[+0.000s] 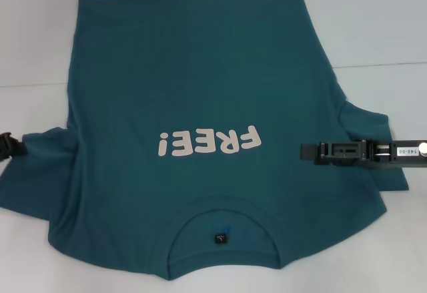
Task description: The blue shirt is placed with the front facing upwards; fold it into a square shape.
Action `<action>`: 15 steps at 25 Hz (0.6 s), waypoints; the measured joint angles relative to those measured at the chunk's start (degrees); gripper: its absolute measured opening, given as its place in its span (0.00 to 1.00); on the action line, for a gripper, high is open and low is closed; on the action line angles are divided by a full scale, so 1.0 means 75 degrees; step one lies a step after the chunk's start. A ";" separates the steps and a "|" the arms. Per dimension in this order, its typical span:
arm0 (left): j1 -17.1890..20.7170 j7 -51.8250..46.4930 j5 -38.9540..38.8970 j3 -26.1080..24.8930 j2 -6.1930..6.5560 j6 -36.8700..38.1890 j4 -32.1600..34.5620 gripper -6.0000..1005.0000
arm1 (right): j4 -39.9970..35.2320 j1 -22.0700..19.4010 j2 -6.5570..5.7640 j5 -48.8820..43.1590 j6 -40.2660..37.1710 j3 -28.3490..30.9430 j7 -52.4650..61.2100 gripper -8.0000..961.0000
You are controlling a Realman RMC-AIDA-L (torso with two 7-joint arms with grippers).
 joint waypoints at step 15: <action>-0.0034 -0.0400 0.0795 -0.0005 0.0033 -0.0640 0.0344 0.04 | 0.0001 0.0019 0.0011 0.0013 -0.0005 0.0000 0.0046 0.85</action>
